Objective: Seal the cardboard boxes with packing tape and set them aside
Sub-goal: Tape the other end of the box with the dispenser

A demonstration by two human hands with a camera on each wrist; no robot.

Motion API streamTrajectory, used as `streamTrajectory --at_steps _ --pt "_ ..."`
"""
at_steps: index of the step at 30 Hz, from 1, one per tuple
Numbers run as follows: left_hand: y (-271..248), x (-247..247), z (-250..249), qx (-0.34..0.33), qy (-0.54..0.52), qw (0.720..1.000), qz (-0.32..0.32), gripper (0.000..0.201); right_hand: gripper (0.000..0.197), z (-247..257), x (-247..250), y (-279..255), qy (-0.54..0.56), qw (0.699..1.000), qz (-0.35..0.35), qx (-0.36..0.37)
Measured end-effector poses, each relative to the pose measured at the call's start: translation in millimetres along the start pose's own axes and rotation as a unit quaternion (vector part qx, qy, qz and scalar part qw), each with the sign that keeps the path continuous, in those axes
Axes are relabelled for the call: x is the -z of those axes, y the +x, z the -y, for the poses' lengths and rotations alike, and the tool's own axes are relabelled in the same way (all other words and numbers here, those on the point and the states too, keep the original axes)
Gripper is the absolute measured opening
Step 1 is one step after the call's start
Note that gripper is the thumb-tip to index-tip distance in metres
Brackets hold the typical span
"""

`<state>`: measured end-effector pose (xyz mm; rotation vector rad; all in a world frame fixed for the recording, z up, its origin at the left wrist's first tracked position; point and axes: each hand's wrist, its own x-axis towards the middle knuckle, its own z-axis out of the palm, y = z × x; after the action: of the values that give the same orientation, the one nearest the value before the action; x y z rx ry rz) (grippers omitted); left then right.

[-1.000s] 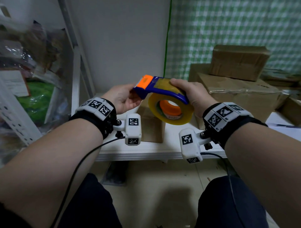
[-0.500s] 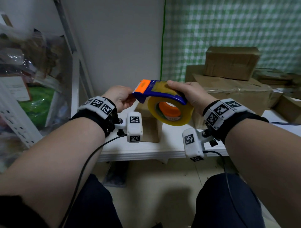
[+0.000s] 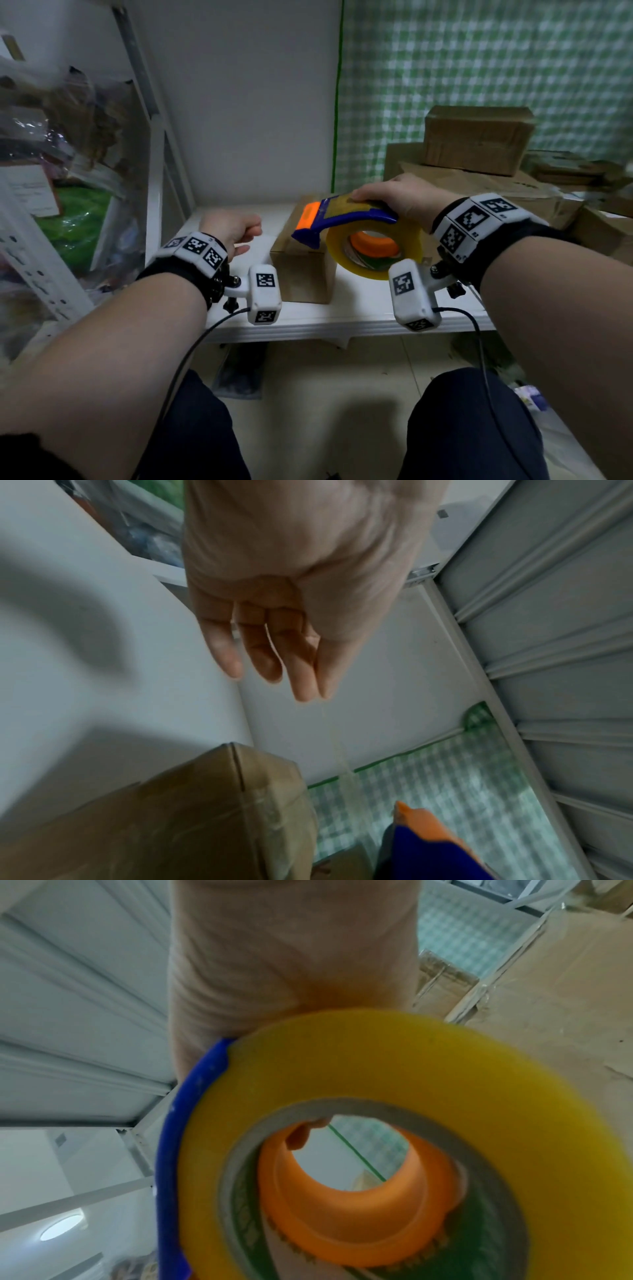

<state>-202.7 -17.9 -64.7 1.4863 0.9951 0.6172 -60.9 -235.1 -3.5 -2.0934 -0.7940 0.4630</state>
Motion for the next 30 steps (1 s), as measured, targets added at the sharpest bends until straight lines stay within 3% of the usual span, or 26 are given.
streamTrajectory --at_steps 6,13,30 --pt "5 5 24 0.018 0.007 1.0 -0.009 0.02 0.035 18 -10 -3 -0.056 0.998 0.01 0.001" --pt "8 8 41 0.026 0.014 0.999 -0.014 0.025 0.037 36 -25 3 -0.153 0.988 0.008 0.005" --pt "19 4 59 0.038 0.007 0.999 -0.02 0.025 0.038 52 -40 10 -0.266 0.964 0.023 -0.01"
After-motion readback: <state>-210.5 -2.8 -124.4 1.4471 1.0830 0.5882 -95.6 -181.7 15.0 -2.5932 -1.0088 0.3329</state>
